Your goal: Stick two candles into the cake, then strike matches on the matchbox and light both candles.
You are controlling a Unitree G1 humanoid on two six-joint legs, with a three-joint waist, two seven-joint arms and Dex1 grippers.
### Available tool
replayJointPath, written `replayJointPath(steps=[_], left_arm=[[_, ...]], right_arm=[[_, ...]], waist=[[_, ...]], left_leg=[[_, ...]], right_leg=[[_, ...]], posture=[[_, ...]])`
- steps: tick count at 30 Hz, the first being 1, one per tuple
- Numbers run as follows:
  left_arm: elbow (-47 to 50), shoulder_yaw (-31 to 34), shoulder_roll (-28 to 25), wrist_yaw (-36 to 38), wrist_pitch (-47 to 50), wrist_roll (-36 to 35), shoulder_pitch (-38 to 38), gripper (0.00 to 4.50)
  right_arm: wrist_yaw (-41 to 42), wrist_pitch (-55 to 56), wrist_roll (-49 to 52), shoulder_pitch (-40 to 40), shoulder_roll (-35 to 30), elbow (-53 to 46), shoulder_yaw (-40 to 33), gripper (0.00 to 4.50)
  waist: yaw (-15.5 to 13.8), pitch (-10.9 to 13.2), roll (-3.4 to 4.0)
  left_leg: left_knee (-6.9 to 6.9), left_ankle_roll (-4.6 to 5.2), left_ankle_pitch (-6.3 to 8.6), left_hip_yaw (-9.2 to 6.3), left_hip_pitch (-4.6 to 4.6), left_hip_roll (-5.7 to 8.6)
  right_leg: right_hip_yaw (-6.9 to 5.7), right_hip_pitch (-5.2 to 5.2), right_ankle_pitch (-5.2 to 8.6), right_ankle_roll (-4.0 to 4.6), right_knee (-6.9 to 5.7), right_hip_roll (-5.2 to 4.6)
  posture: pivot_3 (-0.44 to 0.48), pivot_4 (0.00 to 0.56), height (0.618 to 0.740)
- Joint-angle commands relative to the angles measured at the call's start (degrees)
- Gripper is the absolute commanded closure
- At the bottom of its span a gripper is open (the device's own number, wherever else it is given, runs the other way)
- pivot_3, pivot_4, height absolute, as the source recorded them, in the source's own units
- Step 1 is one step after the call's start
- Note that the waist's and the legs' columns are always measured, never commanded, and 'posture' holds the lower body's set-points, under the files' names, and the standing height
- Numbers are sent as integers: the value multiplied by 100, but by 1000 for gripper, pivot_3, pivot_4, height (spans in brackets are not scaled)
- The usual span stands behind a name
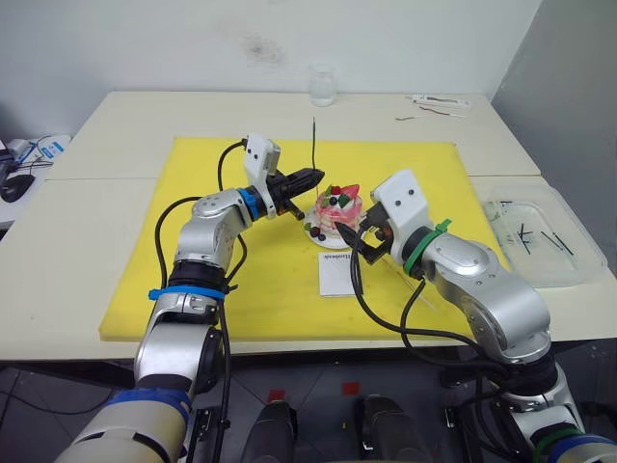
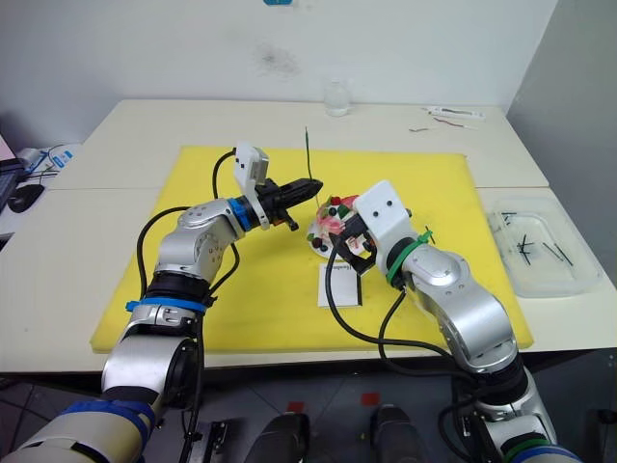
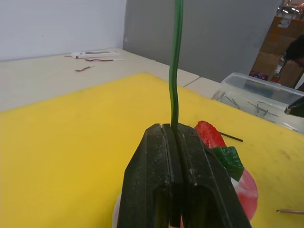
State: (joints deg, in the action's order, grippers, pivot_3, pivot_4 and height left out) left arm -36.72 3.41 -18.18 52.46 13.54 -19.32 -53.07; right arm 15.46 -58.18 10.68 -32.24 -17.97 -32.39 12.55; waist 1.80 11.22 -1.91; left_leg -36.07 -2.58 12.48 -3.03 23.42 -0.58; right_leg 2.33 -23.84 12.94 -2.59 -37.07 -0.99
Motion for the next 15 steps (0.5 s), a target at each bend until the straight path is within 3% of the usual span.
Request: replayJointPath(steps=[1, 15], left_arm=[[-6, 141, -6, 86, -3, -105, -194, 4500], [322, 77, 18, 204, 208, -86, -95, 4500]], right_arm=[[-79, -19, 6, -30, 100, -253, -96, 23], [-113, -117, 9, -34, 166, -283, -111, 23]], waist=[[1, 0, 0], [2, 0, 0]], left_leg=[[0, 0, 0, 0, 0, 0], [0, 0, 0, -1, 0, 0]], right_leg=[[0, 0, 0, 0, 0, 0], [0, 0, 0, 0, -1, 0]], posture=[[0, 150, 740], [0, 150, 740]])
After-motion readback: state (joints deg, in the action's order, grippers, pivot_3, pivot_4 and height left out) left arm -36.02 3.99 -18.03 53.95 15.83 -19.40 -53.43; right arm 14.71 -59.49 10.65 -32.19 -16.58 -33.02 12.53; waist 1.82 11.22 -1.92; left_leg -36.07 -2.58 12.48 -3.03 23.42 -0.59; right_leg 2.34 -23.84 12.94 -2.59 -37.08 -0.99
